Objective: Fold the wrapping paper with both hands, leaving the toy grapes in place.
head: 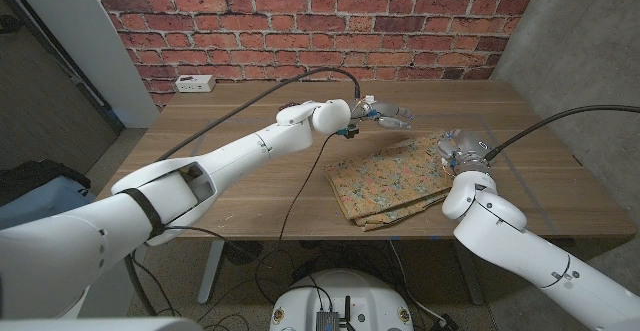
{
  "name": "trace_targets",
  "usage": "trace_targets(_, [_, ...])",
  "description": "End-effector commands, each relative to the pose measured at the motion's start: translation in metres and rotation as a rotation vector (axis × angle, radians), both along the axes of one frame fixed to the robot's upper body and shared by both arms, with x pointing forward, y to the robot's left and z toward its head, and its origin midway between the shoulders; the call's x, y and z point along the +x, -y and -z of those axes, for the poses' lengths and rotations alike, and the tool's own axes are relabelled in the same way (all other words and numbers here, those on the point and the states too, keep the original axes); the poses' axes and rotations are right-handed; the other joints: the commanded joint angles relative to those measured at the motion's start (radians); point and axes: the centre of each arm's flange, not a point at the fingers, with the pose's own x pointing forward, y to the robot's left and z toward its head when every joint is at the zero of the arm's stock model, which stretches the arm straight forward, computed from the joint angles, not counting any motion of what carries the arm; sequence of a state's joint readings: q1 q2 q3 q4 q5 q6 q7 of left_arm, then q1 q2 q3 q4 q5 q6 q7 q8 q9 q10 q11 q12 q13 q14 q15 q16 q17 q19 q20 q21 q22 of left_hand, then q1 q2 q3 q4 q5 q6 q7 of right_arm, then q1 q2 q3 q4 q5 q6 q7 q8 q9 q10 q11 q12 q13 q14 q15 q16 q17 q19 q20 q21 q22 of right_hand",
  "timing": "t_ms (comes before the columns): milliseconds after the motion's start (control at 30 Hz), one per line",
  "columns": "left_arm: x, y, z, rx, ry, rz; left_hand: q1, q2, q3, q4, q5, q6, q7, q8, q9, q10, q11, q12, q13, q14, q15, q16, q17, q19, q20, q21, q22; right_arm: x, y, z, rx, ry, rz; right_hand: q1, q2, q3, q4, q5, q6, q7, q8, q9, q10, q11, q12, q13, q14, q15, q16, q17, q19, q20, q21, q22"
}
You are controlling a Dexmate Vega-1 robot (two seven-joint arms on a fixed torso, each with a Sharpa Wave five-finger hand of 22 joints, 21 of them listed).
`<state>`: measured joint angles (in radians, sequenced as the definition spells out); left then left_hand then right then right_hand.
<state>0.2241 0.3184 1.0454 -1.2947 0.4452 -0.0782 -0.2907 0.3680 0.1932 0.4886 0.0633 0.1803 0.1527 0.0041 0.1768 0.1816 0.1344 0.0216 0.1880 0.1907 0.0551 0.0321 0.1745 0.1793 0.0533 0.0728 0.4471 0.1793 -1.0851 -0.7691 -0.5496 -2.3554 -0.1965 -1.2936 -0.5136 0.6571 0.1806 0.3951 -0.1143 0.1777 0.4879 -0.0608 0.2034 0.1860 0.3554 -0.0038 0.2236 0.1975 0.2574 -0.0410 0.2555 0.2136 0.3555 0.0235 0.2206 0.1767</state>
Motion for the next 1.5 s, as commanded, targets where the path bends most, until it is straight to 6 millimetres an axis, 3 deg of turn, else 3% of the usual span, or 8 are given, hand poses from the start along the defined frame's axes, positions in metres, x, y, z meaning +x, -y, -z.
trace_targets(33, [0.009, 0.013, 0.004, 0.123, -0.018, -0.021, -0.012, 0.001, 0.006, 0.015, 0.005, 0.002, 0.009, 0.004, 0.0, 0.01, -0.008, 0.009, -0.001, 0.006, -0.004, 0.009, 0.002, -0.001, -0.004, -0.002, 0.003, 0.007, -0.003, 0.01, 0.026, -0.065, -0.03, 0.016, 0.002, 0.009, -0.007, 0.006, 0.003, -0.003, -0.001, 0.003, 0.007, -0.004, -0.004, 0.004, -0.002, -0.041, 0.0, 0.002, 0.004, 0.009, 0.0, 0.004])
trace_targets(533, [0.013, 0.028, 0.008, 0.274, -0.059, -0.092, -0.022, 0.001, 0.032, 0.034, 0.01, 0.032, 0.024, 0.015, 0.0, 0.023, -0.002, 0.016, -0.001, 0.021, -0.003, 0.013, -0.002, 0.012, -0.007, -0.006, 0.002, 0.008, -0.002, 0.013, 0.056, -0.114, -0.04, 0.024, 0.005, 0.015, -0.008, 0.006, 0.031, 0.005, 0.006, 0.004, 0.03, 0.003, 0.001, 0.004, 0.015, -0.041, 0.008, 0.005, 0.014, 0.004, 0.002, 0.004])
trace_targets(833, [0.014, 0.033, 0.01, 0.327, -0.086, -0.118, -0.028, 0.0, 0.04, 0.042, 0.011, 0.038, 0.034, 0.016, 0.0, 0.019, -0.001, 0.015, -0.001, 0.015, 0.001, 0.01, -0.003, 0.011, -0.011, -0.009, 0.002, 0.01, 0.0, 0.014, 0.072, -0.15, -0.059, 0.025, 0.003, 0.018, -0.005, 0.005, 0.085, 0.014, 0.018, 0.004, 0.082, 0.013, 0.014, 0.004, 0.062, -0.04, 0.029, 0.01, 0.026, 0.029, 0.004, 0.004])
trace_targets(1300, [0.015, 0.041, 0.013, 0.392, -0.087, -0.178, -0.043, 0.003, 0.066, 0.065, 0.014, 0.083, 0.05, 0.026, 0.001, 0.052, 0.003, 0.027, -0.001, 0.041, 0.001, 0.018, -0.003, 0.022, -0.007, -0.013, 0.003, 0.012, 0.004, 0.017, 0.105, -0.192, -0.079, 0.03, 0.007, 0.026, -0.003, 0.006, 0.133, 0.029, 0.025, 0.003, 0.125, 0.026, 0.023, 0.003, 0.093, -0.04, 0.043, 0.014, 0.044, 0.025, 0.008, 0.005])
trace_targets(1500, [0.016, 0.044, 0.015, 0.432, -0.09, -0.208, -0.055, -0.001, 0.084, 0.078, 0.015, 0.101, 0.055, 0.025, 0.002, 0.093, 0.01, 0.039, 0.0, 0.086, 0.005, 0.028, -0.004, 0.059, -0.006, -0.005, 0.003, 0.013, 0.005, 0.019, 0.116, -0.211, -0.092, 0.031, 0.008, 0.032, -0.001, 0.007, 0.156, 0.03, 0.028, 0.003, 0.146, 0.029, 0.028, 0.003, 0.113, -0.034, 0.05, 0.014, 0.055, 0.016, 0.011, 0.005])
